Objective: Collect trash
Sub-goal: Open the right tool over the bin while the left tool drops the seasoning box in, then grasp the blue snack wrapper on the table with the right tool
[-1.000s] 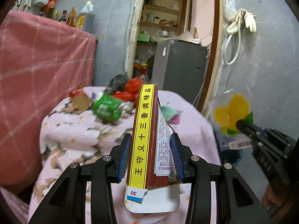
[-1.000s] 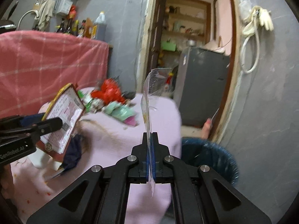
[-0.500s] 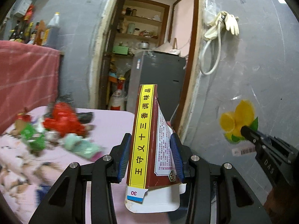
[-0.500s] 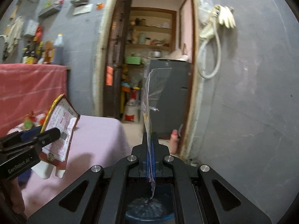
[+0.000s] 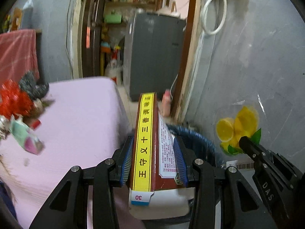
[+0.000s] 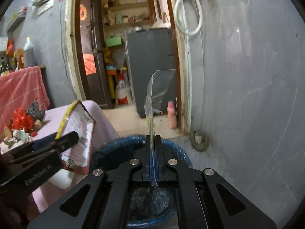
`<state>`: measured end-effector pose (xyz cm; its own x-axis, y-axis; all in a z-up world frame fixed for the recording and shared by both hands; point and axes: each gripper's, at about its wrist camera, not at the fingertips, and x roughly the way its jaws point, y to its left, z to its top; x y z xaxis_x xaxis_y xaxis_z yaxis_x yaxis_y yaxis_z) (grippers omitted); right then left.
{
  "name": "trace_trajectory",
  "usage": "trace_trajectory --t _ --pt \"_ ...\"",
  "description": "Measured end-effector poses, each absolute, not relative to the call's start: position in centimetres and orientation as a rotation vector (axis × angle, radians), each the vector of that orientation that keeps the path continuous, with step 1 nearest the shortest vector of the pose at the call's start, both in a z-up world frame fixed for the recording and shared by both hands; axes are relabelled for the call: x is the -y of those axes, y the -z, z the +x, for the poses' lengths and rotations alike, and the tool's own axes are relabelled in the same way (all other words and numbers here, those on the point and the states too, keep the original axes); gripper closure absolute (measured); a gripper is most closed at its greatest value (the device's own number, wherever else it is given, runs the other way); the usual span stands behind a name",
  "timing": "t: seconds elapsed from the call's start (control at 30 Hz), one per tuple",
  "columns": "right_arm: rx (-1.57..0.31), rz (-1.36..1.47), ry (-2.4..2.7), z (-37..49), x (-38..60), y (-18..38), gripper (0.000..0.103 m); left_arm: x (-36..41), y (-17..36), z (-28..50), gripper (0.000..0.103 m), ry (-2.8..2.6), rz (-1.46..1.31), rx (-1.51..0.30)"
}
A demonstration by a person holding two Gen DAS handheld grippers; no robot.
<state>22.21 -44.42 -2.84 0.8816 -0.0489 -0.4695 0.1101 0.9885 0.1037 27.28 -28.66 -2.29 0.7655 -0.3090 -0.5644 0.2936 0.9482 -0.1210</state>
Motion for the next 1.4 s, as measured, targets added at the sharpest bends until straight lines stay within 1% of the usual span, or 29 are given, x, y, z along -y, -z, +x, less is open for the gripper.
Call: trace_trajectory --t 0.03,0.07,0.33,0.5,0.6,0.67,0.73,0.8,0.83,0.87,0.9,0.93,0.97,1.0,1.03,1.07,1.1,1.13,1.17,1.2,1.23,1.27,1.4 --pt "-0.494 0.131 0.081 22.5 44.5 2.9 0.103 28.7 2.7 27.6 0.077 0.331 -0.03 -0.635" --pt "-0.51 0.133 0.078 22.5 44.5 3.2 0.103 28.8 3.0 27.9 0.081 0.336 -0.028 -0.655" --pt "-0.565 0.179 0.063 23.3 45.8 4.2 0.1 29.0 4.5 28.1 0.081 0.37 -0.032 -0.706" --pt "-0.572 0.213 0.055 23.3 46.4 4.1 0.096 27.8 3.5 27.5 0.081 0.383 -0.092 -0.691" --pt "-0.549 0.215 0.048 22.9 46.4 3.4 0.092 26.8 2.3 26.6 0.078 0.371 -0.121 -0.67" --pt "-0.518 0.205 0.052 22.4 46.2 2.6 0.082 25.9 1.4 26.3 0.074 0.365 -0.142 -0.651" --pt "-0.477 0.198 0.048 21.8 45.7 1.5 0.081 25.1 0.2 25.7 0.072 0.357 -0.154 -0.625" --pt "-0.442 0.187 0.05 21.4 45.3 0.5 0.076 24.1 -1.0 25.1 0.069 0.346 -0.156 -0.596" --pt "-0.425 0.185 0.048 21.1 45.0 0.0 0.07 23.6 -1.7 24.6 0.065 0.338 -0.155 -0.58" --pt "-0.409 0.184 0.045 20.8 44.8 -0.4 0.061 23.2 -2.2 24.3 0.06 0.332 -0.156 -0.569" --pt "-0.387 0.185 0.039 20.3 44.4 -0.9 0.057 22.6 -2.8 23.9 0.057 0.323 -0.158 -0.554" --pt "-0.375 0.185 0.035 20.1 44.2 -1.2 0.052 22.0 -3.2 23.5 0.053 0.315 -0.161 -0.541" --pt "-0.357 0.184 0.031 19.7 43.8 -1.7 0.05 21.4 -3.7 23.2 0.048 0.305 -0.165 -0.528" --pt "-0.343 0.182 0.025 19.5 43.5 -2.2 0.049 20.8 -4.2 22.7 0.045 0.295 -0.168 -0.516" --pt "-0.331 0.181 0.017 19.2 43.0 -2.6 0.043 20.1 -4.5 22.2 0.041 0.287 -0.169 -0.508" --pt "-0.321 0.181 0.011 18.9 42.7 -2.9 0.029 19.4 -5.0 21.8 0.036 0.278 -0.172 -0.503" --pt "-0.305 0.18 0.002 18.6 42.3 -3.3 0.022 18.8 -5.3 21.5 0.034 0.271 -0.176 -0.497" --pt "-0.294 0.18 -0.004 18.4 42.0 -3.5 0.016 17.9 -5.7 20.9 0.028 0.263 -0.179 -0.487" --pt "-0.279 0.181 -0.014 18.1 41.5 -3.9 0.014 17.2 -6.0 20.4 0.021 0.252 -0.182 -0.476" --pt "-0.271 0.179 -0.022 17.9 41.1 -4.2 0.013 16.3 -6.4 19.8 0.017 0.24 -0.188 -0.462" --pt "-0.26 0.175 -0.034 17.7 40.4 -4.6 0.007 15.7 -6.7 19.4 0.011 0.228 -0.193 -0.449" --pt "-0.247 0.172 -0.04 17.5 40.0 -4.8 0.0 14.9 -7.1 18.8 0.008 0.213 -0.199 -0.431" --pt "-0.198 0.158 -0.074 16.3 38.0 -5.6 0.0 12.1 -8.0 16.9 0.005 0.165 -0.206 -0.38"
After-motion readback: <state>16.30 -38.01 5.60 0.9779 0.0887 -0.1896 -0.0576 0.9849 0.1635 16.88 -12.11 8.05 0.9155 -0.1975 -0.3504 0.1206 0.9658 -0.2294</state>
